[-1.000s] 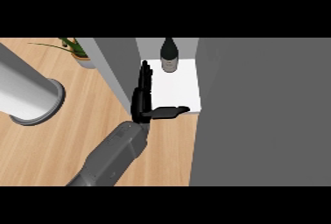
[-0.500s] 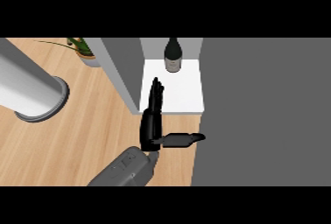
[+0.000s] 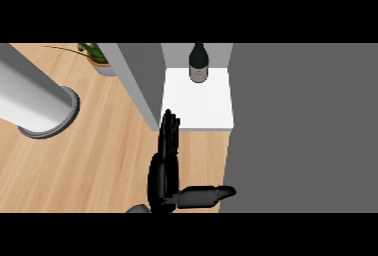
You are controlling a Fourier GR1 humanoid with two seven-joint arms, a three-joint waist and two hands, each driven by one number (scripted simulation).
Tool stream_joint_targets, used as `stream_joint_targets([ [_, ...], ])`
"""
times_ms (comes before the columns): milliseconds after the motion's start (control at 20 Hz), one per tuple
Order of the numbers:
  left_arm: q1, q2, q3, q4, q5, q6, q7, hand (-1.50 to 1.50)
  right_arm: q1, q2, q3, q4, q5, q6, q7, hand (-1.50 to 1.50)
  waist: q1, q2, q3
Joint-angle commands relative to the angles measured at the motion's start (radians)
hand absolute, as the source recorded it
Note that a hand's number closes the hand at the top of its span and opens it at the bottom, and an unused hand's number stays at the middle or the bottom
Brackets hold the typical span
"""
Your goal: Pick up the wine, place it into the cabinet and close the cabinet
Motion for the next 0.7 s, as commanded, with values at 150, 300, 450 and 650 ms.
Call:
stream_joint_targets([
  [150, 0.139, 0.086, 0.008, -0.218, -0.053, 0.002, 0.048, -1.50, 0.024, -0.025, -0.050, -0.090, -0.119, 0.020, 0.052, -1.50, -0.004, 0.002, 0.000],
  [300, 0.227, 0.148, -0.085, -0.345, -0.092, 0.029, 0.063, -1.50, 0.096, 0.029, 0.077, -0.116, -0.044, 0.027, 0.018, -1.50, -0.002, -0.001, 0.000],
  [450, 0.188, 0.173, -0.056, -0.389, -0.102, -0.002, 0.106, -1.50, 0.086, 0.014, 0.039, -0.072, -0.129, 0.052, 0.019, -1.50, -0.004, 0.001, 0.000],
  [650, 0.314, 0.310, -0.060, -0.506, -0.085, -0.086, 0.082, -1.50, 0.057, -0.044, 0.012, -0.081, -0.179, 0.097, 0.107, 1.50, 0.000, 0.001, 0.000],
])
